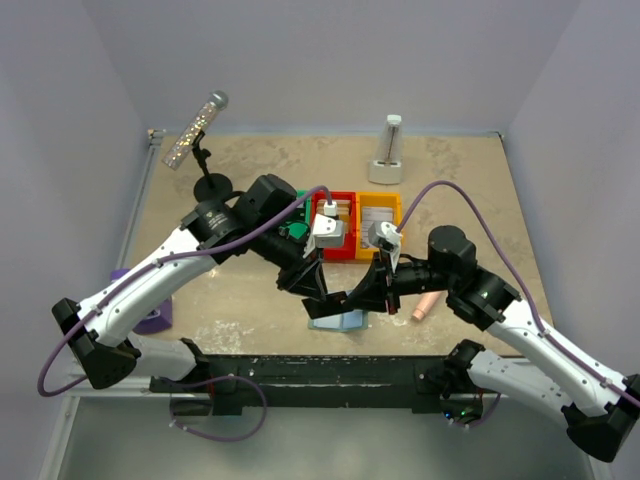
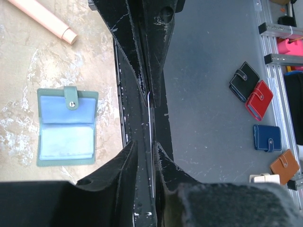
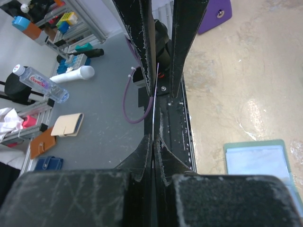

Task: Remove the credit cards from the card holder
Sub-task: Place the credit card in the storage box.

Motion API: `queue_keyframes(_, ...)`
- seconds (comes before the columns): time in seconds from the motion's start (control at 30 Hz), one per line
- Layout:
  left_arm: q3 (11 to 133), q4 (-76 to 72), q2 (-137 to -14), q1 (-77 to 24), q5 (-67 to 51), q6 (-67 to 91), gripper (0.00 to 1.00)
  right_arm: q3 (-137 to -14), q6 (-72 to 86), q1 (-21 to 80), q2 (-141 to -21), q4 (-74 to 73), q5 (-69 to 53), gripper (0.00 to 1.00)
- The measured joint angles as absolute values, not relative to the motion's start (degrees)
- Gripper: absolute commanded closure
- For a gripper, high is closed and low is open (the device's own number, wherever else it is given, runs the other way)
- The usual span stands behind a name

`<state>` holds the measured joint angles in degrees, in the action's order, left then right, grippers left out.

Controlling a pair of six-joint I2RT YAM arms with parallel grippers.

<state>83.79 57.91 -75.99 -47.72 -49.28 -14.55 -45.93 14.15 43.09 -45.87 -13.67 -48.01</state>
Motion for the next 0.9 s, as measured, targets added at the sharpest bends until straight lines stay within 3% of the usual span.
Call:
queue_keyframes(0.23, 83.79, 58.04, -76.01, -47.72, -49.43, -14.57, 1.0, -45.78, 14.22, 43.07, -46.24, -13.5, -48.03, 1.0)
queue_keyframes(0.33, 83.79, 58.28, -76.03, -47.72, -49.69, -14.57, 1.0, -45.63, 14.28, 43.07, -46.24, -13.32, -48.03, 0.98)
queue_keyframes(0.43, 83.79, 58.3, -76.03, -47.72, -49.69, -14.55, 1.0, -45.63, 14.44, 43.09, -46.24, -13.28, -48.03, 0.75)
queue_keyframes(0.5, 83.74, 58.02, -76.03, -47.72, -49.3, -14.55, 1.0, -45.63, 14.92, 43.09, -46.24, -13.28, -47.99, 0.49)
queue_keyframes(0.57, 83.35, 57.25, -75.88, -47.62, -48.58, -14.26, 1.0, -45.63, 15.49, 43.09, -46.24, -13.45, -47.77, 0.42)
queue_keyframes(0.73, 77.69, 52.6, -73.19, -45.04, -46.63, -10.83, 1.0, -45.63, 16.14, 43.11, -45.01, -16.05, -44.42, 0.41)
queue_keyframes(0.9, 71.77, 47.55, -67.05, -43.57, -37.47, -4.86, 1.0, -44.45, 16.47, 43.07, -39.53, -18.63, -39.9, 0.43)
